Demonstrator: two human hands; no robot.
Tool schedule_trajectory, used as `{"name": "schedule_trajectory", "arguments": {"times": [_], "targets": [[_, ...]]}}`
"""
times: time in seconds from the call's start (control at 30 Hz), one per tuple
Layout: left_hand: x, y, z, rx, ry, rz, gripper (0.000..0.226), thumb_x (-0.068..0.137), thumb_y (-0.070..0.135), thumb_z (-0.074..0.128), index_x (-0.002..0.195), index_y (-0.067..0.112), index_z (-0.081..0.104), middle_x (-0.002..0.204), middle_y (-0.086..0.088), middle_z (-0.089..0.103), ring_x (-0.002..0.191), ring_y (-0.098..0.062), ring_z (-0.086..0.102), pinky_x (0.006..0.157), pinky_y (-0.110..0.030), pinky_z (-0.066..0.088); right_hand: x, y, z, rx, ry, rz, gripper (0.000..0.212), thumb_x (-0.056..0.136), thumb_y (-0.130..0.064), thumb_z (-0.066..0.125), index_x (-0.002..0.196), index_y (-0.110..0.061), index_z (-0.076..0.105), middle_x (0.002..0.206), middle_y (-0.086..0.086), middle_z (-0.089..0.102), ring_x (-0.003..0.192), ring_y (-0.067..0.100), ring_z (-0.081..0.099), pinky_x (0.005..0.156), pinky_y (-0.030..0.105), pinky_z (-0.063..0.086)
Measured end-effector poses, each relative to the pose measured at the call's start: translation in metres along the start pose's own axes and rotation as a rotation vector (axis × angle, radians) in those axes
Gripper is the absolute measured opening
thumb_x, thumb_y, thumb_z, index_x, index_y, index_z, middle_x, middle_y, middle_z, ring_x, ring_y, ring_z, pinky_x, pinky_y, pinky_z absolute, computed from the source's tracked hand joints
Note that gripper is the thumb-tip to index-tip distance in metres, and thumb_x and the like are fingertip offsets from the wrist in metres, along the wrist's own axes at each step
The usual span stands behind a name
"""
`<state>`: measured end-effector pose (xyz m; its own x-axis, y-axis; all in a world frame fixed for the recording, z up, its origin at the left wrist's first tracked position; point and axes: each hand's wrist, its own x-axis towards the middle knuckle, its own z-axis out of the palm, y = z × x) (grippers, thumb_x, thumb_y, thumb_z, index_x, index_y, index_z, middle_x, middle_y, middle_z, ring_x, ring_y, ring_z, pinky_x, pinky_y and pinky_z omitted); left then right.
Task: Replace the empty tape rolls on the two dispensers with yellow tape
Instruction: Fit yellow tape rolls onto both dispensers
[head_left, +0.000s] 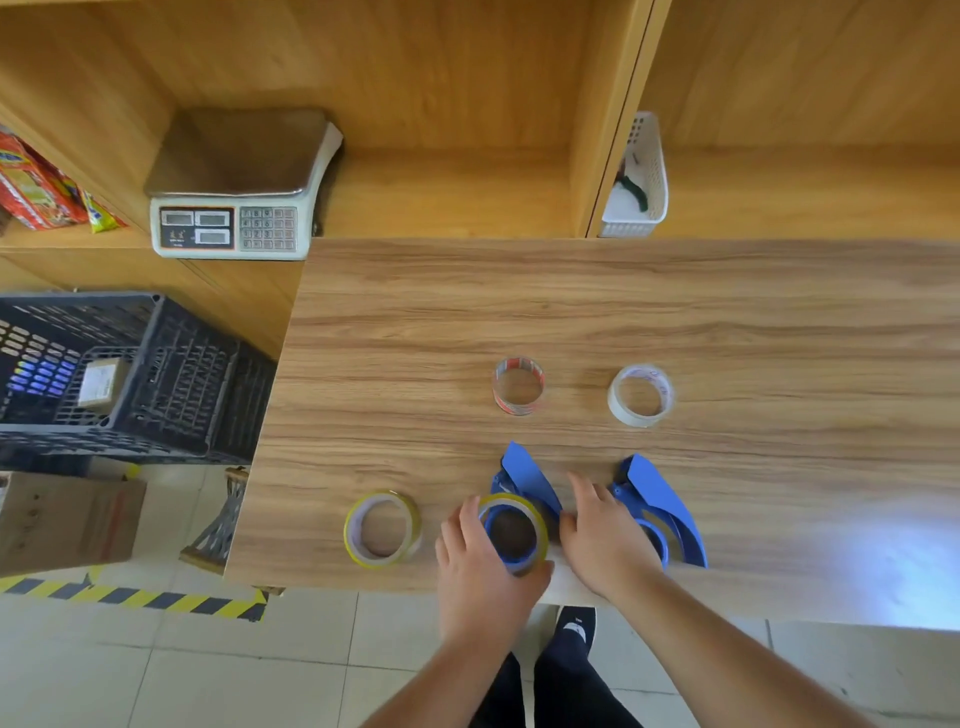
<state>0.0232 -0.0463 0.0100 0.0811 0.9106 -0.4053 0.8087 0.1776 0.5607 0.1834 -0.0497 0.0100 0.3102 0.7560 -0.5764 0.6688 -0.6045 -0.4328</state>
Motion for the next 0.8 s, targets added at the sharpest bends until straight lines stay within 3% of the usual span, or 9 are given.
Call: {"name": "schedule_trajectory", "arguments": {"times": [0.27,0.57,0.8], "targets": [[-0.003,0.009,0.025,0.007,0.085,-0.091,0.114,0.058,0.054,0.089,0.149,0.017,0.031,0.137,-0.004,0.045,0.126,-0.030,0.045,0.099,-0.038,0.046,-0.004,0.010,-0.010,0.006,-0.016,-0.010,0.054,0.100,-0.026,0.039,0.153,-0.023,0.030,0.142,0.008,0.052,0.126,0.029,0.051,0.090,0.041,0.048],[0.007,0.020,0.041,-0.036,0.093,-0.241,0.117,0.061,0.058,0.088,0.149,0.012,0.027,0.141,-0.010,0.040,0.130,-0.033,0.040,0.104,-0.043,0.043,-0.005,0.013,-0.011,-0.010,-0.031,-0.030,0.049,0.101,-0.028,0.037,0.149,-0.022,0.032,0.136,0.007,0.054,0.118,0.028,0.055,0.087,0.042,0.053],[0.010,0.013,0.051,-0.033,0.092,-0.262,0.118,0.060,0.062,0.086,0.149,0.014,0.025,0.139,-0.010,0.040,0.127,-0.033,0.041,0.106,-0.046,0.045,-0.006,0.013,-0.011,-0.032,-0.022,-0.038,0.049,0.102,-0.028,0.037,0.151,-0.023,0.031,0.140,0.006,0.052,0.121,0.026,0.054,0.087,0.037,0.051]]}}
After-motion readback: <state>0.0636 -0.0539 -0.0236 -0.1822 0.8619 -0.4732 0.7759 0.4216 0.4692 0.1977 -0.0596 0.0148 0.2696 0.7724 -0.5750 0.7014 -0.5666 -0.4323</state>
